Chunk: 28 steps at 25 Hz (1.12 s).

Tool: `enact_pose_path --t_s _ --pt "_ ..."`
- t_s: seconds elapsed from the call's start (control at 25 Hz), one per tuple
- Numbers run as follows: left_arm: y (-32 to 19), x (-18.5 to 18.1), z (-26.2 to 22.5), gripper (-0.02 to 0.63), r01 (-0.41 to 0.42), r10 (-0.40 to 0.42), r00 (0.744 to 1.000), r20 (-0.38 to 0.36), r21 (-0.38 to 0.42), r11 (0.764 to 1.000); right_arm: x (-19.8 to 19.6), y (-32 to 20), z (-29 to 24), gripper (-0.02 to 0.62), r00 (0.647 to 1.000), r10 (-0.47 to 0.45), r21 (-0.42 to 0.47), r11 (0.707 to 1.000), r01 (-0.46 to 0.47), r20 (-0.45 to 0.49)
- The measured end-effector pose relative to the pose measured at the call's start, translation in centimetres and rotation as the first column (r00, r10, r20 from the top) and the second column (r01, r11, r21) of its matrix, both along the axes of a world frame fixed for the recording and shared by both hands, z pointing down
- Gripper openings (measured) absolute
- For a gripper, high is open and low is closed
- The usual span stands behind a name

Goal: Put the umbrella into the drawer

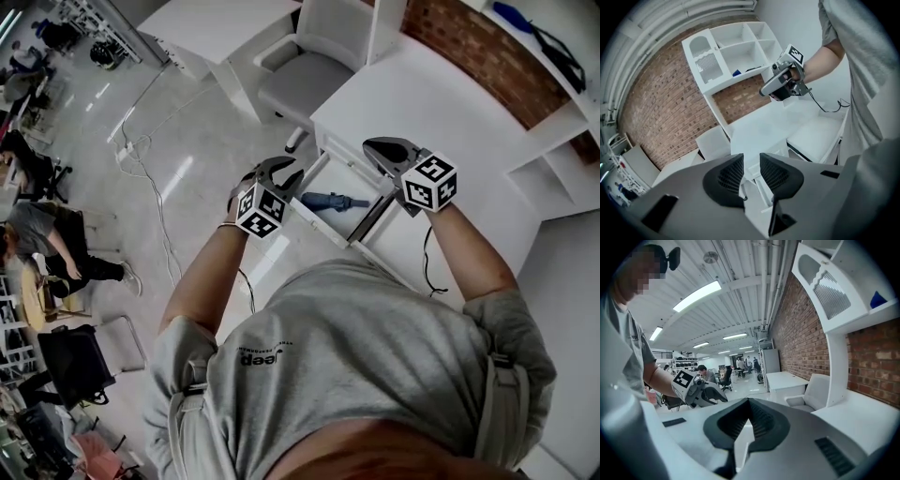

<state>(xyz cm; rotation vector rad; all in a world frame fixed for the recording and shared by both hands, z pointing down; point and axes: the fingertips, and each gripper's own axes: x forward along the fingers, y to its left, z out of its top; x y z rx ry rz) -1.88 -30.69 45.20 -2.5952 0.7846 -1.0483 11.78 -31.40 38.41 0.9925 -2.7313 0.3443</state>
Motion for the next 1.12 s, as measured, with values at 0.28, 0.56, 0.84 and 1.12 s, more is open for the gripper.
enact_pose_path --t_s 0.28,0.56,0.84,1.12 --pt "1.3 -0.3 -4.9 0.08 0.09 -0.094 0.973 -0.21 -0.029 0.996 0.7 1.3 -2.8 0.008 0.999 0.021 0.031 0.999 -0.022 0.031" --pt "3.5 -1.5 -8.6 0.039 0.143 -0.167 0.902 -0.398 -0.089 0.986 0.3 2.6 -4.5 0.008 0.999 0.006 0.054 0.999 -0.007 0.034" --pt "5.1 -3.5 -10.8 0.018 0.174 -0.224 0.821 -0.525 -0.143 0.974 -0.5 3.3 -5.1 0.008 0.999 -0.014 0.06 0.998 0.011 0.05" --pt "6.5 -4.6 -10.7 0.018 0.158 -0.28 0.729 -0.624 -0.244 0.957 -1.3 3.9 -5.0 0.008 0.997 -0.034 0.063 0.998 0.03 0.064"
